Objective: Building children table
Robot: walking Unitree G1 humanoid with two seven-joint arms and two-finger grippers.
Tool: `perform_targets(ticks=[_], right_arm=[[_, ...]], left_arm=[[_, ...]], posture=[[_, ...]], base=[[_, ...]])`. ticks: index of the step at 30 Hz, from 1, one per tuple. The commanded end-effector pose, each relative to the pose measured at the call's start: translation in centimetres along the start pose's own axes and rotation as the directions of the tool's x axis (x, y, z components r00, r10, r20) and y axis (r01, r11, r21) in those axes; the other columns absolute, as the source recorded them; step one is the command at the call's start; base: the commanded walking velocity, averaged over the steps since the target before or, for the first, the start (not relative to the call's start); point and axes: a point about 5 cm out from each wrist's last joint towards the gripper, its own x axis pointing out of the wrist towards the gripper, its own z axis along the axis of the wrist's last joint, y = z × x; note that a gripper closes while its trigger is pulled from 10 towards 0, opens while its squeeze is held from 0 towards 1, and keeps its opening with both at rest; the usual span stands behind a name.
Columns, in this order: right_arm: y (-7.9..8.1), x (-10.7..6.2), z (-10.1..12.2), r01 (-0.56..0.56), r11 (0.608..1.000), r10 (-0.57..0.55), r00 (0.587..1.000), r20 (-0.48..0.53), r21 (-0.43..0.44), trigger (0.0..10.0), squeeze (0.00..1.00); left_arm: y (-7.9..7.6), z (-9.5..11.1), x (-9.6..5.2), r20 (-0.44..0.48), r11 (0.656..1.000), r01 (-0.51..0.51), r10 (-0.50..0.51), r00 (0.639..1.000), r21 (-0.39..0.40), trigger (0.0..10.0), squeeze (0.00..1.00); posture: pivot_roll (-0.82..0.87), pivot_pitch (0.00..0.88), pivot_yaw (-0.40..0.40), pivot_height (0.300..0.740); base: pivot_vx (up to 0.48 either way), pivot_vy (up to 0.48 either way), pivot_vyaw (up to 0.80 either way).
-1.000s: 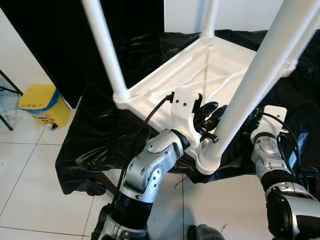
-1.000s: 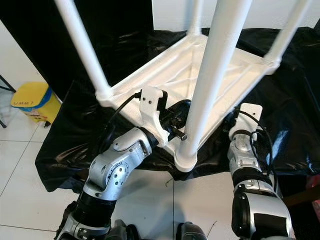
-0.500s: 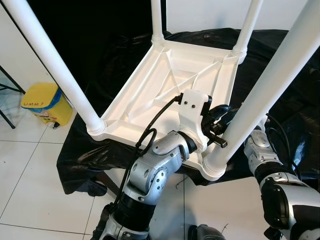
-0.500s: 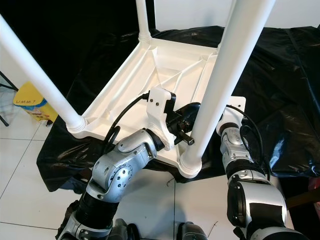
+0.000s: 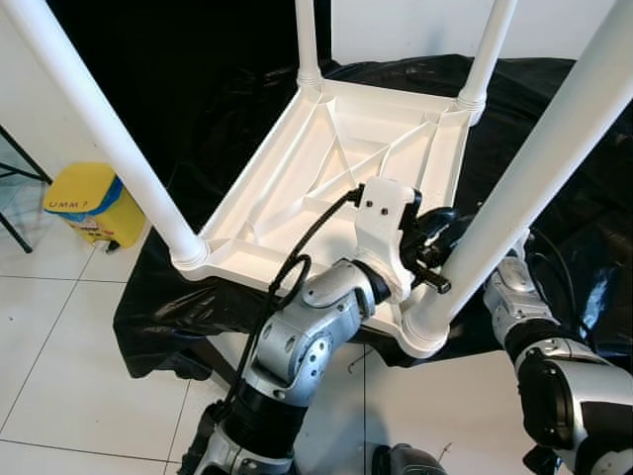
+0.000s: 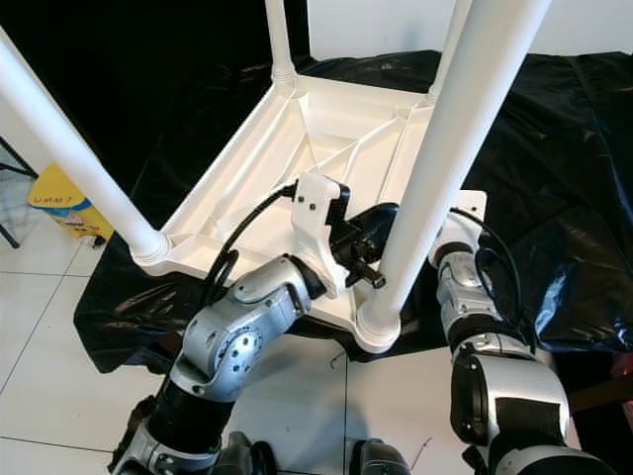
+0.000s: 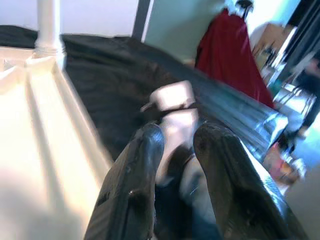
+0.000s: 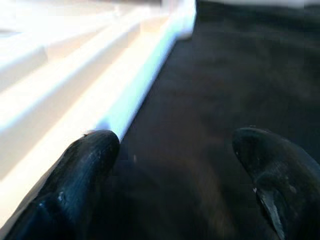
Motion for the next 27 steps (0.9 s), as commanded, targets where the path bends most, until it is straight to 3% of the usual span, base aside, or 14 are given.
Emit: perform_targets(ticks=[1,4,5,6,10,13,16,20,22,25,27], right_arm=[[-0.4,-0.5,-0.3,0.016,1.000,-0.015,1.000,0.014,-0.013,10.0,0.00],[-0.7,-0.7,-0.4,0.029,0.999,-0.028,0.999,0.021,-0.017,10.0,0.00],[-1.1,-1.1,-0.6,0.036,0.999,-0.035,0.999,0.038,-0.025,10.0,0.00],[-1.8,-2.3,-0.4,0.040,0.998,-0.035,0.994,0.102,-0.049,10.0,0.00],[-2.0,-2.8,-0.3,0.040,0.998,-0.032,0.992,0.125,-0.057,10.0,0.00],[-2.1,-4.6,0.2,0.015,0.999,-0.005,0.981,0.196,-0.049,10.0,0.00],[-2.2,-5.1,0.3,0.009,0.999,0.000,0.977,0.213,-0.043,10.0,0.00],[-1.4,-8.5,0.9,-0.145,0.989,0.131,0.960,0.248,0.037,10.0,0.00],[-1.2,-8.8,0.9,-0.174,0.984,0.159,0.955,0.248,0.038,10.0,0.00],[-1.3,-10.4,1.2,-0.285,0.957,0.267,0.938,0.220,0.056,10.0,0.00],[-1.4,-10.8,1.4,-0.311,0.948,0.291,0.934,0.208,0.071,10.0,0.00]], left_arm=[[0.7,-0.1,-0.5,-0.003,1.000,0.020,-0.020,1.000,0.015,10.0,0.00],[1.1,0.0,-0.8,-0.006,1.000,0.010,-0.010,1.000,0.026,10.0,0.00],[1.8,0.0,-1.5,-0.017,0.998,0.002,-0.001,1.000,0.055,10.0,0.00],[3.7,-0.2,-3.4,-0.059,0.992,-0.002,0.010,0.998,0.126,10.0,0.00],[4.3,-0.2,-4.1,-0.075,0.989,-0.001,0.012,0.997,0.147,10.0,0.00],[5.4,-1.1,-6.6,-0.179,0.974,0.061,-0.021,0.984,0.220,10.0,0.00],[5.5,-1.3,-7.2,-0.208,0.969,0.083,-0.033,0.978,0.233,10.0,0.00],[5.7,-2.8,-9.7,-0.379,0.935,0.240,-0.130,0.916,0.261,10.0,0.00],[5.8,-2.9,-10.0,-0.400,0.929,0.253,-0.131,0.907,0.271,10.0,0.00],[6.3,-3.9,-10.8,-0.502,0.900,0.322,-0.141,0.853,0.294,10.0,0.00],[6.5,-4.2,-11.1,-0.531,0.888,0.343,-0.140,0.836,0.305,10.0,0.00]], posture=[[0.03,0.100,0.042,0.740],[0.03,0.100,0.042,0.740],[0.02,0.098,0.044,0.740],[0.00,0.094,0.047,0.740],[0.00,0.094,0.047,0.740],[-0.02,0.088,0.044,0.740],[-0.02,0.088,0.044,0.740],[-0.03,0.082,0.033,0.740],[-0.03,0.082,0.033,0.740],[-0.05,0.082,0.037,0.740],[-0.05,0.082,0.037,0.740]], base=[[0.000,0.000,0.00],[0.000,0.000,0.00],[0.000,0.000,0.00],[0.000,0.000,0.00],[0.000,0.000,0.00],[0.000,0.000,0.00],[0.000,0.000,0.00],[0.000,0.000,0.00],[0.000,0.000,0.00],[0.000,0.000,0.00],[0.000,0.000,0.00]])
